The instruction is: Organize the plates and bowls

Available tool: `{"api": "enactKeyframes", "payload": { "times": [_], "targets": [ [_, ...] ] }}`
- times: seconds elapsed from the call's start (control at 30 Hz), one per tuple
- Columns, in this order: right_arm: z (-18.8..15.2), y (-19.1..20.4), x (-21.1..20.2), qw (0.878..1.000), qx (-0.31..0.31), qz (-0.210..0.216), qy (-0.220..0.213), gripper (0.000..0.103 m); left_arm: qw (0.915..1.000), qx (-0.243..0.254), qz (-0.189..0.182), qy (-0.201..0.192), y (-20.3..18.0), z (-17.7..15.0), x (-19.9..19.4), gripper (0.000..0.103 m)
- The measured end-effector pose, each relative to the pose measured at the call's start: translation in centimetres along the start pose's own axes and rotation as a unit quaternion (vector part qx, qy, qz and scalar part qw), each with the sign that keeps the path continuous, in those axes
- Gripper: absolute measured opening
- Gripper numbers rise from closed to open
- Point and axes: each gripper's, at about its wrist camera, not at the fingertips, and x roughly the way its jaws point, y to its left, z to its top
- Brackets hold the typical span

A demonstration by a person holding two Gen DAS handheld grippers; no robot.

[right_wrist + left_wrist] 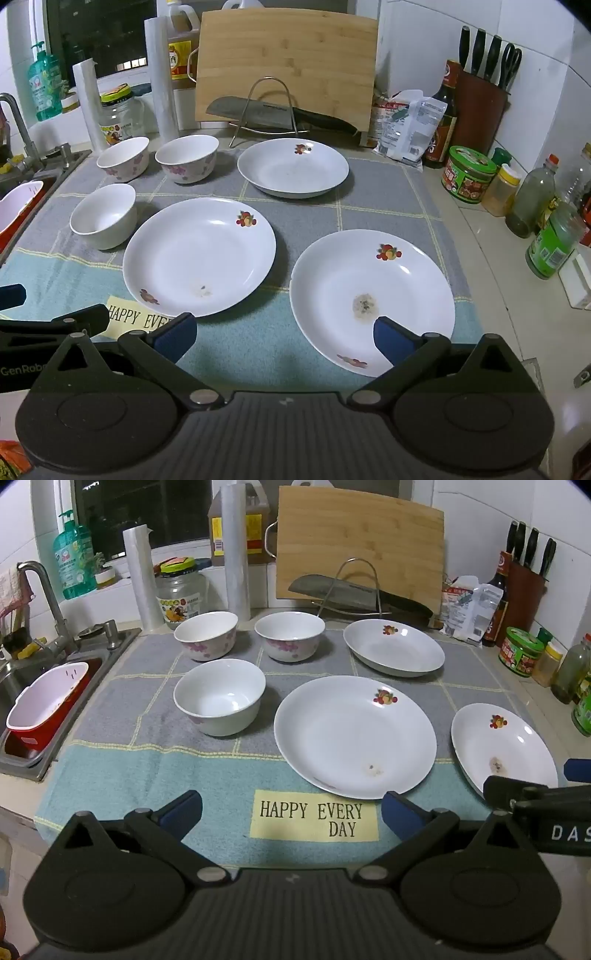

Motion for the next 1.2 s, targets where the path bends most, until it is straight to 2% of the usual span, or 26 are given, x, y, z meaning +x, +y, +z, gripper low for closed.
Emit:
{"api": "enactKeyframes", "payload": {
  "times": [1.2],
  "targets": [
    [0.15, 0.44, -0.67, 1.0, -0.001, -0.002, -0.015, 0.103, 1.0, -0.005, -0.004, 0.003, 0.57, 0.25, -0.23, 0.102]
  ]
}}
